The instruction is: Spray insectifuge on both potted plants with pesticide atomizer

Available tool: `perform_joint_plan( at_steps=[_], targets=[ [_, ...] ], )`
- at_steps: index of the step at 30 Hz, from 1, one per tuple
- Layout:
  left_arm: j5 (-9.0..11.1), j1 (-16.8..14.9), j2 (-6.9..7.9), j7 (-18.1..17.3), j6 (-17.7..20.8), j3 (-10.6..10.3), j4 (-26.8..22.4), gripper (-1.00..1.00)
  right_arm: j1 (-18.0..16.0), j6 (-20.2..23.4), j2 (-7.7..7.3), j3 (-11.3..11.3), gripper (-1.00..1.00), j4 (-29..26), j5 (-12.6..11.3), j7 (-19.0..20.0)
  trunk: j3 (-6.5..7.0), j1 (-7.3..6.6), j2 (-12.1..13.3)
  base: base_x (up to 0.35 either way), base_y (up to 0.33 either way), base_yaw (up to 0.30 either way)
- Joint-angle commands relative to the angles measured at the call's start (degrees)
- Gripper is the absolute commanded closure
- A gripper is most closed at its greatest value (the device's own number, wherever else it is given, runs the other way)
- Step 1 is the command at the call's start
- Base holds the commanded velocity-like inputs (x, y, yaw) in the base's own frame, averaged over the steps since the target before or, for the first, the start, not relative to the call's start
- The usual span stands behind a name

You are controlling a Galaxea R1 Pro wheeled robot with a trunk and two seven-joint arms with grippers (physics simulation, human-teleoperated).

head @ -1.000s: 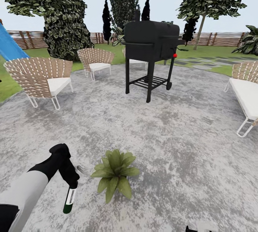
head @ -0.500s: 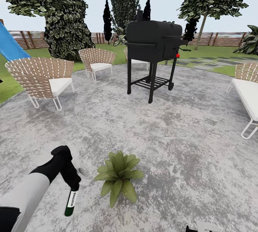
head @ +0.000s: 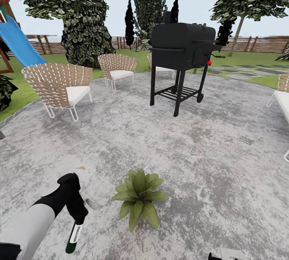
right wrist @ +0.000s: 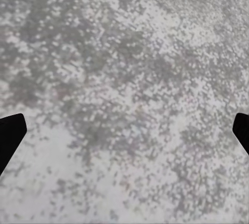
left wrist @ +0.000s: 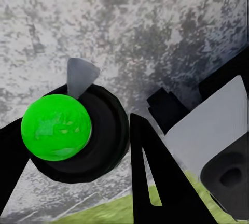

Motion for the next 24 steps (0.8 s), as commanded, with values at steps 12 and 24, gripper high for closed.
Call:
perform_joint_plan(
  at_steps=[12,24],
  targets=[
    [0.3,0.1,-1.51,-0.2,0.8,0.1,-0.9,1.00,-0.1,-0.2,0.00,-0.4,-1.00,0.0,0.6,-0.2,-0.05,-0.01,0.0,0.102,0.013,0.001],
    [1.7,5.5,-1.45,8.3,-4.1,0.5,-0.1,1.00,-0.1,-0.2,0.02,-0.4,-1.00,0.1,0.5,-0.3,-0.01,-0.01,0.0,0.005,0.001,-0.170]
  ],
)
